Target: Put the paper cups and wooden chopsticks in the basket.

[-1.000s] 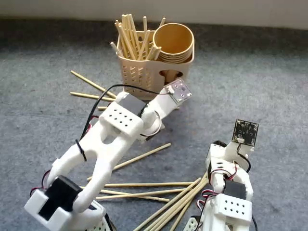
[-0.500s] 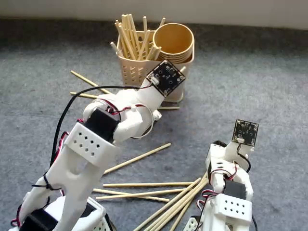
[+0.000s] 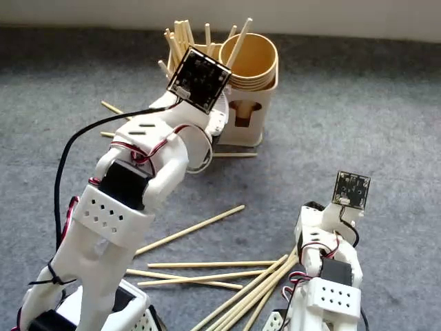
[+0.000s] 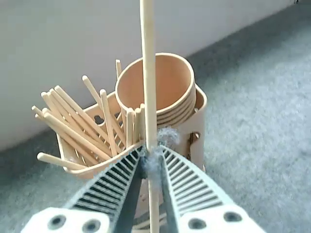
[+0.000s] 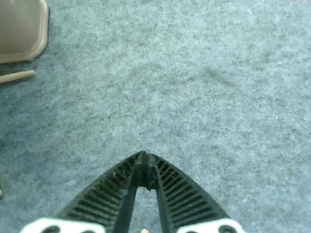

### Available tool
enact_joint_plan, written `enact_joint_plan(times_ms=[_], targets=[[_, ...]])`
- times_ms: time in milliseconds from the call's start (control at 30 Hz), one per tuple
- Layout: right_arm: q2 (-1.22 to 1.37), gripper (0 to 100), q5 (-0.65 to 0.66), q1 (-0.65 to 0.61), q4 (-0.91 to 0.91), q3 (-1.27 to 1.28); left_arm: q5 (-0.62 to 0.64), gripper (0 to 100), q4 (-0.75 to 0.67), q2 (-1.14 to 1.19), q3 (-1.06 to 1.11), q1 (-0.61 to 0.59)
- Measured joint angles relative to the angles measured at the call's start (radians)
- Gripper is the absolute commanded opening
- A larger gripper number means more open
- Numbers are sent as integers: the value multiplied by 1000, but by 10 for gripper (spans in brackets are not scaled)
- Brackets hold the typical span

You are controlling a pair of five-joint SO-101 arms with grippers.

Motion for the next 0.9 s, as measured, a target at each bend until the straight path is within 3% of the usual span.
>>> enact_joint_plan(times_ms=[300,633,900], targets=[[0,6,0,0,0,0,0,5,-278,0,0,-14],[0,6,0,0,0,0,3,5,-480,0,0,-135],[0,6,0,0,0,0,172,5,-565,60,0,-210]])
